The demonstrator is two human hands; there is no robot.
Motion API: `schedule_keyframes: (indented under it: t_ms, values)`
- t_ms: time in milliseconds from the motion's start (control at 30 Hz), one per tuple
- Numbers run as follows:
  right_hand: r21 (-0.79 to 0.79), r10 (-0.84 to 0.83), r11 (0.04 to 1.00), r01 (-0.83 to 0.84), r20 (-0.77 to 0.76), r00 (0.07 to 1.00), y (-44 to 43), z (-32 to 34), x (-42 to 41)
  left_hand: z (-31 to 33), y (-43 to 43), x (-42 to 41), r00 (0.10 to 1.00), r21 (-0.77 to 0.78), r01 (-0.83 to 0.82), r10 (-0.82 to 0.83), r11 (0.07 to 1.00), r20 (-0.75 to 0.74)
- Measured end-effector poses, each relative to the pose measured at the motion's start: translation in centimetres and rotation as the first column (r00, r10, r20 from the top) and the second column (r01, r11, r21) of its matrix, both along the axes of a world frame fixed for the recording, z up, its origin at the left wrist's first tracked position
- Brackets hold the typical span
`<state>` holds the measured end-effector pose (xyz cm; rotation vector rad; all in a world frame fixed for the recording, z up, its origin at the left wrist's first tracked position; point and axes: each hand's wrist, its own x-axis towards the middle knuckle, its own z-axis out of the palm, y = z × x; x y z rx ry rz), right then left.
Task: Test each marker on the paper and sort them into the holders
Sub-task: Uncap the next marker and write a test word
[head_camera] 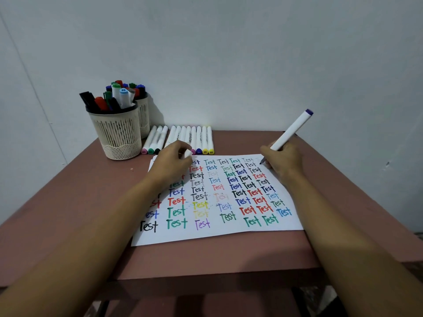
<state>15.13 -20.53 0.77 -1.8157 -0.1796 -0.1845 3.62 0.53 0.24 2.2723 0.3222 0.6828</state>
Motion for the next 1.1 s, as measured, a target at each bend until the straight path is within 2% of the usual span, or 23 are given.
schedule_keyframes:
  t_ms: [400,633,1100]
  values:
    - [-0.007,-0.039,0.999,0.039,0.006,0.999,-0.18,-0.03,-0.09,-0.23,0.07,0.18,1.000,0.011,0.010,-0.010,1.000,-0.009]
    - [-0.085,-0.014,0.996,0.018,0.039,0.999,-0.10,0.29,-0.39,-0.24,0.15,0.24,1.000,0.009,0.027,-0.027,1.000,-0.015]
    - [-0.072,-0.075,0.994,0.077,0.039,0.996,-0.13,0.37,-0.61,-0.27,0.13,0.14,0.999,0.016,0.027,-0.027,1.000,-0.022]
